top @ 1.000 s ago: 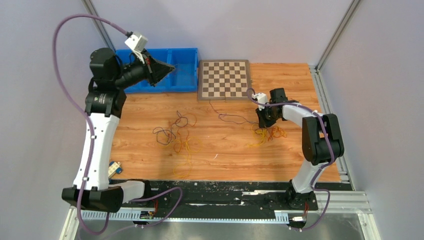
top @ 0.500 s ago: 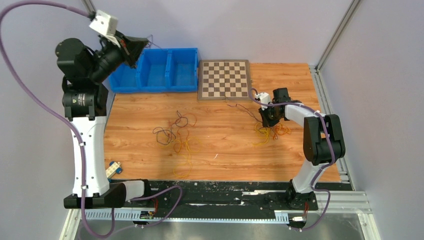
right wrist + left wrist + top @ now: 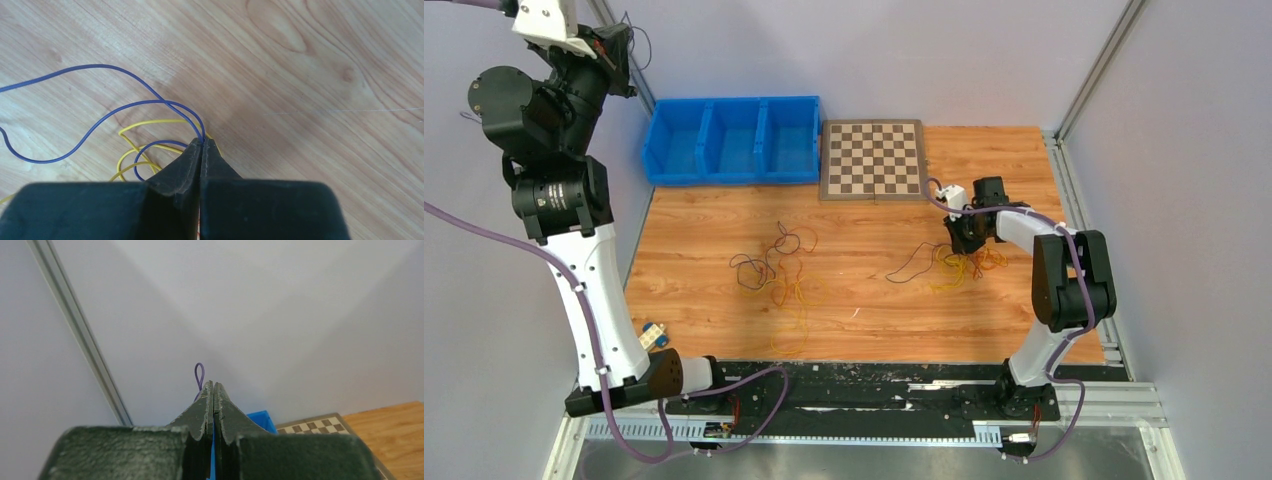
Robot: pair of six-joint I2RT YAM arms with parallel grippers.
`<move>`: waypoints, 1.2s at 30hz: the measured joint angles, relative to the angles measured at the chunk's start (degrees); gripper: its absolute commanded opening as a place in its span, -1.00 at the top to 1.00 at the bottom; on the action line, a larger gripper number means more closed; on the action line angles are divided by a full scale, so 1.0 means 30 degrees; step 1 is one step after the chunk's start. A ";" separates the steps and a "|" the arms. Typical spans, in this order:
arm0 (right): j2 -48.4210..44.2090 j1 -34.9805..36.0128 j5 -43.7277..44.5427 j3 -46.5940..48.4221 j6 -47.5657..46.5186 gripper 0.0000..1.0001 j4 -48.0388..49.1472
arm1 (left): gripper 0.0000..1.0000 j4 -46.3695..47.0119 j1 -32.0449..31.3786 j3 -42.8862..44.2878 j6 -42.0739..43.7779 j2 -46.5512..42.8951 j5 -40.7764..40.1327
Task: Untangle the cables
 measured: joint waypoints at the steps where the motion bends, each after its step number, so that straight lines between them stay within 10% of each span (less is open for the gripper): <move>1: 0.0000 -0.0015 -0.0080 0.0015 -0.0044 1.00 -0.0036 | 1.00 0.0058 0.0044 -0.0080 -0.0051 0.0051 -0.0007; 9: -0.0007 -0.0299 -0.1843 0.0641 -0.0211 0.95 -0.2630 | 1.00 0.0612 0.0117 -0.1523 -0.1100 0.0984 0.0328; 16: 0.0044 -0.0240 -0.4889 0.2535 0.0117 -0.31 -0.6739 | 1.00 0.2572 0.0146 -0.1763 -0.3672 0.3636 0.2812; 21: 0.0386 -0.0204 -0.6623 0.5034 0.0277 -0.76 -0.8371 | 1.00 0.3155 -0.0022 -0.0882 -0.4721 0.6237 0.3891; 36: 0.2033 -0.0204 -0.7424 0.7497 0.0321 -0.91 -1.0484 | 0.86 0.4109 0.0532 0.2579 -0.1508 1.0367 -0.0896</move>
